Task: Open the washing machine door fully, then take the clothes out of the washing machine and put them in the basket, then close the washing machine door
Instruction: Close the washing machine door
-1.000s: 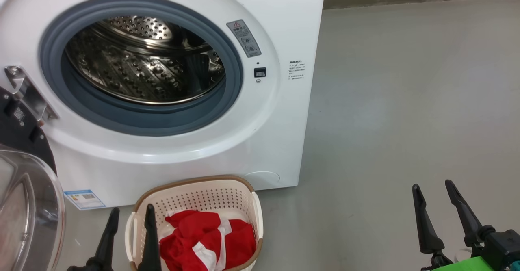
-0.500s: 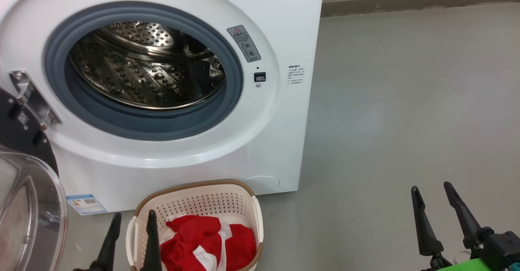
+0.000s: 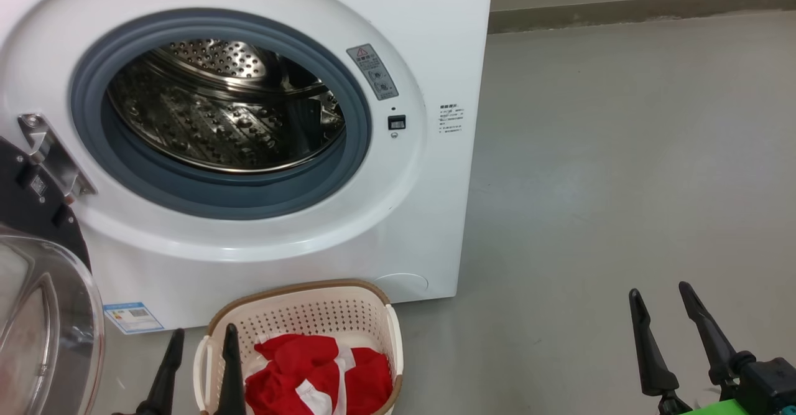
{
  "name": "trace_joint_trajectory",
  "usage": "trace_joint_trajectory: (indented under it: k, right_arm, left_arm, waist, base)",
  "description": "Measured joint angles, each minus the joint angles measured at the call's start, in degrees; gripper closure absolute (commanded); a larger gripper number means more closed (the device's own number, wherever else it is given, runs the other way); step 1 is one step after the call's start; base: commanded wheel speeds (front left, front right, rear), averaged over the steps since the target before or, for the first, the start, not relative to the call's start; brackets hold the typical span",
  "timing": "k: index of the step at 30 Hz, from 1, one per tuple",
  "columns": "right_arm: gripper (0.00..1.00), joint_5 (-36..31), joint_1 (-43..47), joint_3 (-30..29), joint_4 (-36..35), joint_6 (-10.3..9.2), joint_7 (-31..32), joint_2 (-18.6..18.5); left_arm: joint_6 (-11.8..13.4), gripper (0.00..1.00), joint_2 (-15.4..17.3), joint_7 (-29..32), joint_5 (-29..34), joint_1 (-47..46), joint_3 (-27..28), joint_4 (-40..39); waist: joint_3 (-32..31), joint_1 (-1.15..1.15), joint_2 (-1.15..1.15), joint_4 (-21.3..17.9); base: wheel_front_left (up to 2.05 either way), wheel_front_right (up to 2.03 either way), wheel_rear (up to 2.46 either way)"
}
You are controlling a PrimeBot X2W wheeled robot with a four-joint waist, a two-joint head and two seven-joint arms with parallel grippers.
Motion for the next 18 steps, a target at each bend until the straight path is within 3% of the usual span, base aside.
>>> trace_joint_trajectory:
  k: [9,18]
  right_arm:
    - [0.0,0.0,0.52,0.01,-0.07,0.0,0.0,0.02]
    - [0.0,-0.01,0.52,0.0,-0.11,0.0,0.0,0.02]
  left_arm:
    - [0.11,0.0,0.01,0.0,0.07,0.03,0.29,0.1]
    - [0.1,0.0,0.01,0.0,1.11,0.03,0.31,0.08]
  waist:
    - [0.22,0.0,0.0,0.56]
    - [0.47,0.0,0.0,0.86]
  base:
    - [-0.28,0.28,0.0]
    - [-1.44,1.44,0.0]
